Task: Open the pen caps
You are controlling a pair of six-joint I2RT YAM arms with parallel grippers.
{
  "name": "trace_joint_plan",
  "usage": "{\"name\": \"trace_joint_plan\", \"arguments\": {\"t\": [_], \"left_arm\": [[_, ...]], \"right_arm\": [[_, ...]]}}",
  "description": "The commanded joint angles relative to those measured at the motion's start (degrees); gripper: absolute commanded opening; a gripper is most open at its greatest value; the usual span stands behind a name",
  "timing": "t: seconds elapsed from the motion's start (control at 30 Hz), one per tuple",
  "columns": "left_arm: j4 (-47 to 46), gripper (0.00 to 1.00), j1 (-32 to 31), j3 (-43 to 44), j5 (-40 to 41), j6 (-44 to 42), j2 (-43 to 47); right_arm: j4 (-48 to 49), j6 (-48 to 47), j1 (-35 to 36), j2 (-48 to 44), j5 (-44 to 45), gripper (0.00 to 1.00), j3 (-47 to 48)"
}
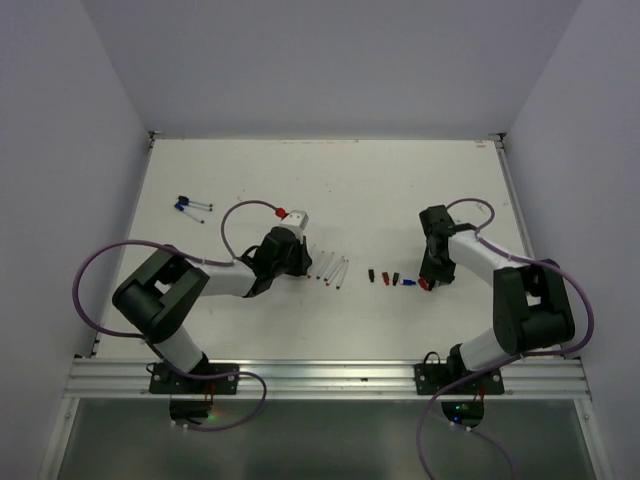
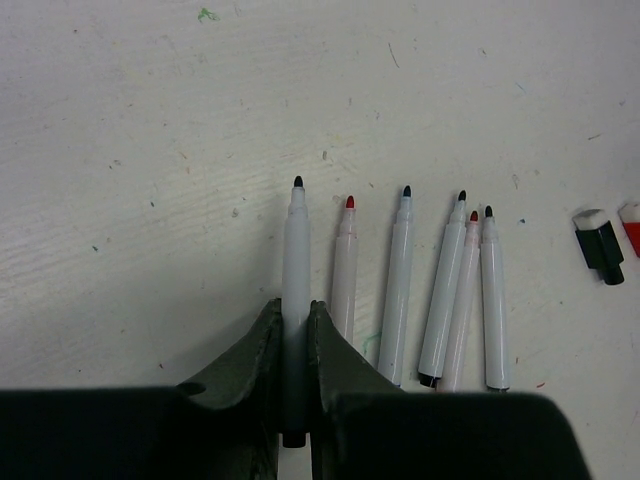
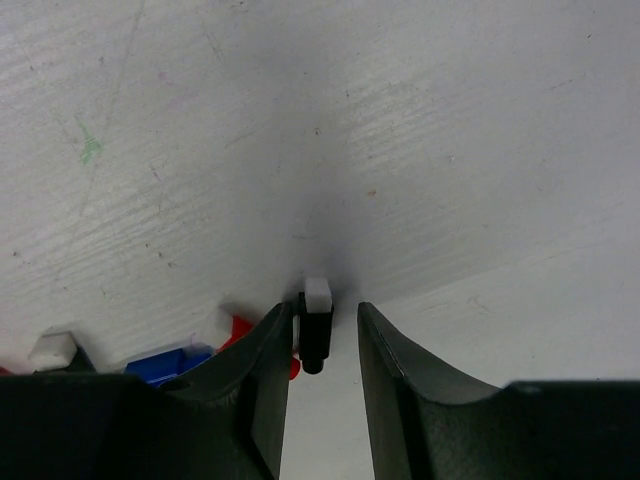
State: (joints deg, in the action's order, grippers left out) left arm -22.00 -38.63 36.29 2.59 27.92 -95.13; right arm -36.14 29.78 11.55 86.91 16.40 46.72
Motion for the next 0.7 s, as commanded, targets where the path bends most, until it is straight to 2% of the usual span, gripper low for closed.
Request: {"name": "trace_joint_plan", "arguments": {"t": [0.0,0.27,0.67], "left_arm": [[2.57,0.13,0.4,0.36,-0.48,0.9,-1.55],[3.45,0.25,0.4,-0.61,0.13,1.7,-0.76],[4.42,0.31,0.4,-1.05,2.42,2.75,1.0]], "right_arm": [[1.16,-0.42,-0.21,-1.83,-0.67,0.37,-0.4],[0.37,-0.86,-0.21,-4.03,-1.2,0.38,0.39],[0.11,-1.65,-0.3,-6.67,-2.08,0.38,0.74]]}}
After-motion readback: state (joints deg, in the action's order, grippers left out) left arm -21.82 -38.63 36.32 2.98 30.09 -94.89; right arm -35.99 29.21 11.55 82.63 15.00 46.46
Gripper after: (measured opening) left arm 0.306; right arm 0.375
